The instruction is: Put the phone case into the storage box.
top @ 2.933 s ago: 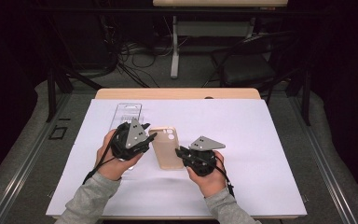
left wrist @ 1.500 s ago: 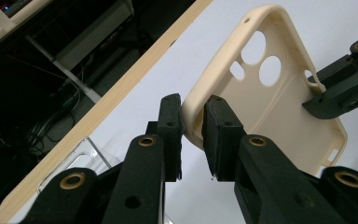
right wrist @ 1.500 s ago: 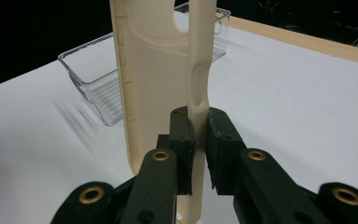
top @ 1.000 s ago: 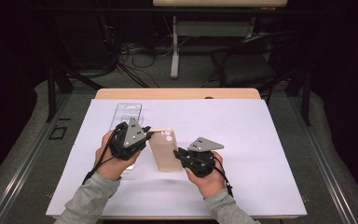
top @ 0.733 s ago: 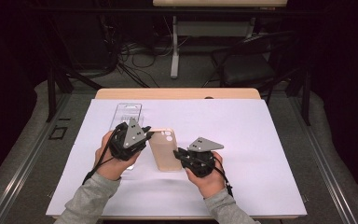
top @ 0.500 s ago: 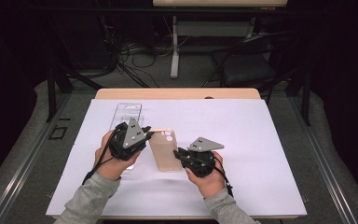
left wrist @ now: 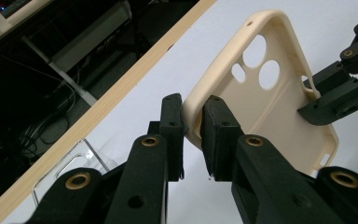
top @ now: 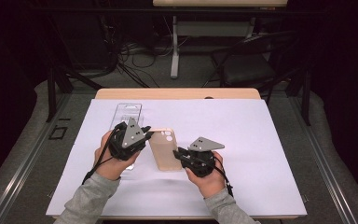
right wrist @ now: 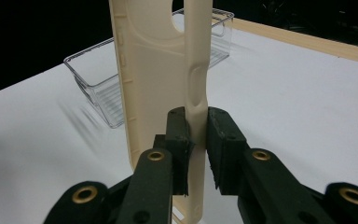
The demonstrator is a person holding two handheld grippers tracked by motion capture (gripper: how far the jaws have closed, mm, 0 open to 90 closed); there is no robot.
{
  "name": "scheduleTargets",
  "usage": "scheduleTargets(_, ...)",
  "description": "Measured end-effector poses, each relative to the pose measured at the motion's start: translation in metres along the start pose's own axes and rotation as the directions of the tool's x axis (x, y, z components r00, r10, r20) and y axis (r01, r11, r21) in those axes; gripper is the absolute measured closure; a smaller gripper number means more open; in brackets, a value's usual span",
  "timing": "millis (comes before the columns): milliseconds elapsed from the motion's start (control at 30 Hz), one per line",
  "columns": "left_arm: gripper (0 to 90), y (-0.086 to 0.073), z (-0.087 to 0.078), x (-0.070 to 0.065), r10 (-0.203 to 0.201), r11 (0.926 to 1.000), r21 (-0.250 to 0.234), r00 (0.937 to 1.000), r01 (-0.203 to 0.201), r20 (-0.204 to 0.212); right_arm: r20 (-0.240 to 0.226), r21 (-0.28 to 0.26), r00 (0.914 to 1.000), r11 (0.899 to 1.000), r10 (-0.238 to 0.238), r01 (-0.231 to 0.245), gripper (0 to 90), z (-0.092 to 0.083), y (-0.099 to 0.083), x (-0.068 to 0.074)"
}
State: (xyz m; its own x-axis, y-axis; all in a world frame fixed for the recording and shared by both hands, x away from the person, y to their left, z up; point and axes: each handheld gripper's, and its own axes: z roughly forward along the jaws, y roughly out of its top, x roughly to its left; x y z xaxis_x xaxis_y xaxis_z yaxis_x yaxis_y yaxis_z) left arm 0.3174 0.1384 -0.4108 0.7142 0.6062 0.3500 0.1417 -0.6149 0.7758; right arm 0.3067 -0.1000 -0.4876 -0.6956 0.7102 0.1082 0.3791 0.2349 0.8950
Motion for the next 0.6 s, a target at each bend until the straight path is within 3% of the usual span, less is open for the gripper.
scheduleTargets(267, 79.8, -0.0011, 0.0003, 0.0021, -0.007, 1.0, -0.003, 1.0, 0.007, -0.003, 0.005, 0.0, 1.0, 1.0, 0.003, -0.003, 72.4, 0.0002, 0.0, -0.0007)
scheduleTargets(600, 79.8, -0.0082, 0.0047, 0.0097, -0.036, 0.9993, 0.004, 0.9992, 0.036, -0.018, 0.014, -0.026, 0.9999, 1.0, 0.006, -0.006, 49.3, 0.0002, 0.0006, -0.0016)
